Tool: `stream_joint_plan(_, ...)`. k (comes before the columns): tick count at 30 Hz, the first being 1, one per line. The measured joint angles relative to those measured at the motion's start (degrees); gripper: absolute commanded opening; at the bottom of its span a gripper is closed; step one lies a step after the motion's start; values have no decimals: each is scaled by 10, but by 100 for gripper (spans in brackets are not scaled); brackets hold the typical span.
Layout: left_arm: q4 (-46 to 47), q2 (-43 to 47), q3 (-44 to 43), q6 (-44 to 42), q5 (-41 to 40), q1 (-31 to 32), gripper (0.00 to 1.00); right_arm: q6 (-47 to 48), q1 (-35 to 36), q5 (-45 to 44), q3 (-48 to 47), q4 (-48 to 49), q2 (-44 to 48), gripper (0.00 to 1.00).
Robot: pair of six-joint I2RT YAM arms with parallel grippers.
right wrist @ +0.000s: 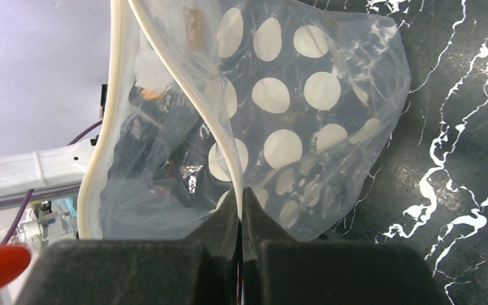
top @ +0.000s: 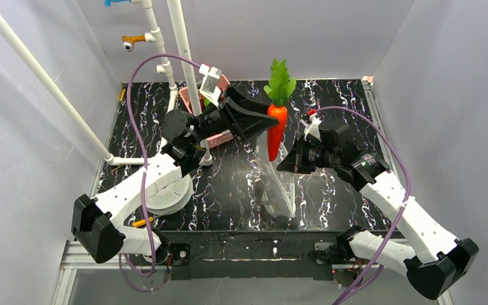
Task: Place the food in the zip-top bag and seal the zipper
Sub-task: Place the fake vegetable in the zipper food storage bag.
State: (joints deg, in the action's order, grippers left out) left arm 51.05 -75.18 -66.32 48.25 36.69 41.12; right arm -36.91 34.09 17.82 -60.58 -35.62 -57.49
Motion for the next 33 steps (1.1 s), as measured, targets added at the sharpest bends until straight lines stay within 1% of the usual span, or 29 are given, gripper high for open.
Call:
stream_joint_plan(7,90,-14,1,28,9,43,0,-2,0,13,-1,2,-1,1)
stream_joint_plan(10,90,-22,13,19,10,59,0,-2,0,13,-1,2,-1,1)
stream_joint_plan(15,82,-23,74,-3,1,67,0,-3,0,13,-1,2,3,1)
stream_joint_plan(21,80,-18,161,-14,-79,82,0,-4,0,7,-1,3,19,1)
stream_joint_plan(27,35,2,177,-36,-156,129,0,-14,0,-24,-2,6,20,1)
stream_joint_plan(30,23,28,190,-51,-209,157,0,-33,0,-54,-5,7,19,1)
stream_joint_plan(33,23,42,200,-72,-250,184,0,-64,0,-63,-5,15,19,1)
